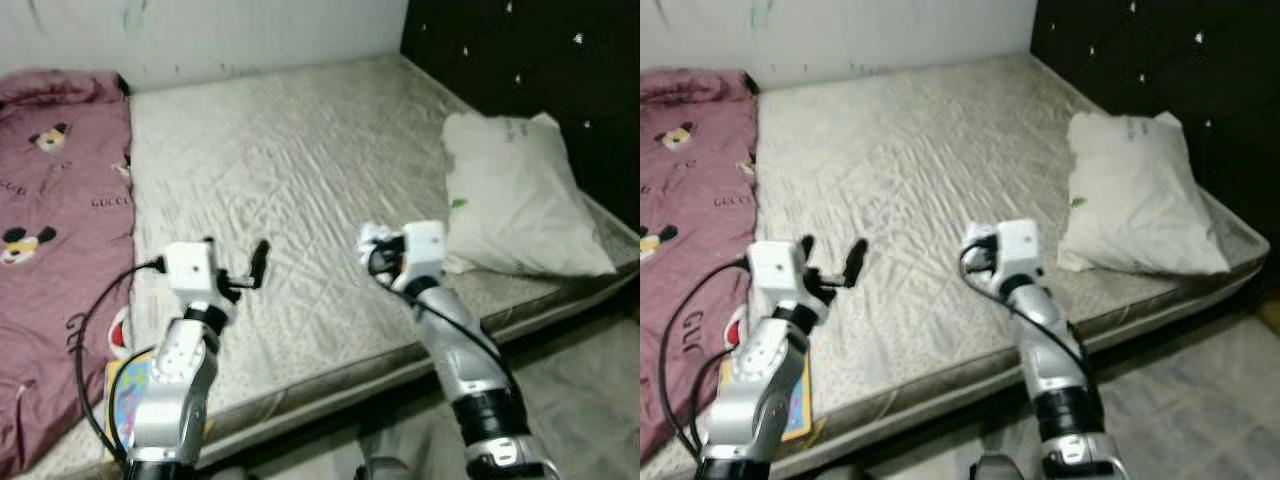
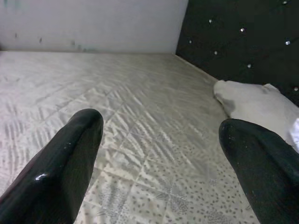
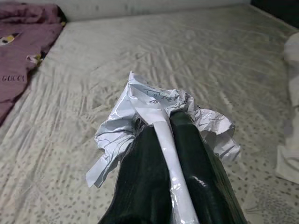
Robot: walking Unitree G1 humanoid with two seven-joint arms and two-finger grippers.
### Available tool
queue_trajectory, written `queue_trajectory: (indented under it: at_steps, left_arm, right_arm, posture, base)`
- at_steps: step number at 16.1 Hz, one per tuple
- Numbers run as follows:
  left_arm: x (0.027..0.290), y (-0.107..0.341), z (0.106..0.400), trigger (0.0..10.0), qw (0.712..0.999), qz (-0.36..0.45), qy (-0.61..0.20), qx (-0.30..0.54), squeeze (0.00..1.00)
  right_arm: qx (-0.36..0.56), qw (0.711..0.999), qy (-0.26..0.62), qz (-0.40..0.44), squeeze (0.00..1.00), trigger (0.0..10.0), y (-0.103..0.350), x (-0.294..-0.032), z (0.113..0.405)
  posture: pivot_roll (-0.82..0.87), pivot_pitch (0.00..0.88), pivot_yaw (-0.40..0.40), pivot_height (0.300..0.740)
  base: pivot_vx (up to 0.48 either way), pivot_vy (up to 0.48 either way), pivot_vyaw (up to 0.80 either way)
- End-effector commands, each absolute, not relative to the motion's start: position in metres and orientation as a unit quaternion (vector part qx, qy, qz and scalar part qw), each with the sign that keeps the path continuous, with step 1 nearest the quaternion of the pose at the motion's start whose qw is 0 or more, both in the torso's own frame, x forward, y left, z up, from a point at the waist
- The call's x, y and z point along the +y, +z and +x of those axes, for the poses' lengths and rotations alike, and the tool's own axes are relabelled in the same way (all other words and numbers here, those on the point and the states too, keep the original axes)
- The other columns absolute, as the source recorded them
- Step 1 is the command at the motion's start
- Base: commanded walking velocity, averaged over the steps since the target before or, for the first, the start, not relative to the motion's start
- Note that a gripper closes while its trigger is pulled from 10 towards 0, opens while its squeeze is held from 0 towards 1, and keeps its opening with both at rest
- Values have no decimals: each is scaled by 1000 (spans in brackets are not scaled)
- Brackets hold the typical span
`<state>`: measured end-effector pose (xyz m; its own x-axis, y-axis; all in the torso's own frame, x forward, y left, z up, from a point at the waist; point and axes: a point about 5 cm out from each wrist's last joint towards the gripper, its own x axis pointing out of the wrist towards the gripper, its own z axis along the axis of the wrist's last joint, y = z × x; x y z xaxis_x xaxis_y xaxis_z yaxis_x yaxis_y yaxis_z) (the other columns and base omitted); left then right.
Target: Clean up the room
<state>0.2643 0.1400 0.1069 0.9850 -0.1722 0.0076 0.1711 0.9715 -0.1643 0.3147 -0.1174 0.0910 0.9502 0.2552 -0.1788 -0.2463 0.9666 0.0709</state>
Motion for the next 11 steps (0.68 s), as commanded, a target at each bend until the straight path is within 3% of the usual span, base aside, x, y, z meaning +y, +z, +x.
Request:
queue_trajectory:
  at_steps: [1, 6, 10, 11]
  left_arm:
    - [152, 105, 263, 10000, 995, -74, -66, 10, 0]
    - [151, 104, 263, 10000, 995, -76, -64, 12, 0]
    - [151, 104, 263, 10000, 995, -75, -62, 11, 0]
    - [152, 104, 263, 10000, 995, -74, -61, 11, 0]
  right_arm:
    - [86, 985, 144, 31, 0, 10000, 94, -104, 315]
    - [80, 985, 149, 28, 0, 10000, 96, -104, 315]
    - [72, 984, 163, 20, 0, 10000, 97, -99, 314]
    - [72, 984, 163, 20, 0, 10000, 97, -99, 314]
  posture:
    - [-86, 19, -8, 740]
    - [-88, 19, -8, 740]
    - [-86, 15, -9, 740]
    - [-86, 15, -9, 740]
  base:
    - [0, 480, 0]
    - [0, 480, 0]
    - [0, 480, 755]
    - [0, 480, 0]
